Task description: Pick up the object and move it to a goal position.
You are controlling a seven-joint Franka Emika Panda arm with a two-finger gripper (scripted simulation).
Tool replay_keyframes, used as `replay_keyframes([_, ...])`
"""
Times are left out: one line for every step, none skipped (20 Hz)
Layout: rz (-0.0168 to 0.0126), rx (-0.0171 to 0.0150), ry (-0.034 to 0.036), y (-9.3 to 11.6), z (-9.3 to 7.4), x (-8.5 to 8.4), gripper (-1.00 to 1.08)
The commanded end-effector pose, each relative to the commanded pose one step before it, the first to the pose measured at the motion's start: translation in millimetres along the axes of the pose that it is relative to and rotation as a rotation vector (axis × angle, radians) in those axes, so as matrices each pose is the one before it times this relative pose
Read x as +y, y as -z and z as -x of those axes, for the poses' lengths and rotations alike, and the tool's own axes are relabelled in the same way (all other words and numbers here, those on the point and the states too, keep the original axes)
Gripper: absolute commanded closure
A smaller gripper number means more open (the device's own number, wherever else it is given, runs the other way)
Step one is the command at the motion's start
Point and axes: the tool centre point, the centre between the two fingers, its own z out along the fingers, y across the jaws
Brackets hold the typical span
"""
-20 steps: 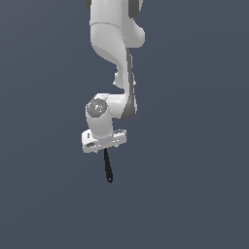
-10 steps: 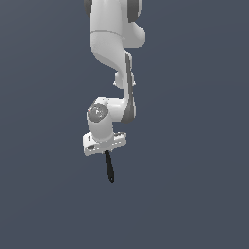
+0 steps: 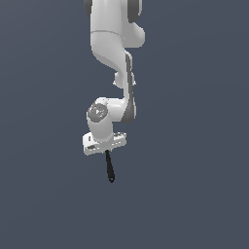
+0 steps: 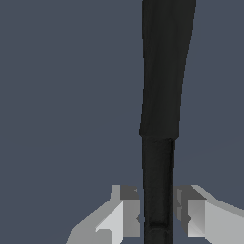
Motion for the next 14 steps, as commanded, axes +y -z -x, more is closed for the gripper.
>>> replay_keyframes([0.00017, 0.0009, 0.00102, 2.15, -2.28, -2.96, 1.08])
replay_keyframes([0.0, 0.0, 0.0, 1.67, -1.66, -2.41, 1.08])
replay_keyframes([0.0, 0.0, 0.0, 2.14, -2.13, -3.1, 1.08])
replay_keyframes([0.0, 0.0, 0.0, 2.62, -2.62, -3.79, 1.08])
replay_keyframes([0.0, 0.0, 0.0, 3.11, -3.1, -4.48, 1.08])
replay_keyframes([0.0, 0.0, 0.0, 3.59, -3.59, -5.17, 1.08])
replay_keyframes([0.0, 0.0, 0.0, 4.08, -4.08, -5.87, 1.08])
replay_keyframes([0.0, 0.0, 0.0, 4.54, -4.55, -6.52, 1.08])
replay_keyframes([0.0, 0.0, 0.0, 4.97, -4.99, -7.13, 1.08])
replay_keyframes([0.0, 0.0, 0.0, 5.33, -5.36, -7.63, 1.08])
replay_keyframes([0.0, 0.0, 0.0, 5.58, -5.62, -7.97, 1.08])
replay_keyframes([0.0, 0.0, 0.0, 5.74, -5.8, -8.19, 1.08])
replay_keyframes([0.0, 0.0, 0.0, 5.85, -5.93, -8.33, 1.08])
replay_keyframes([0.0, 0.0, 0.0, 5.93, -6.03, -8.43, 1.08])
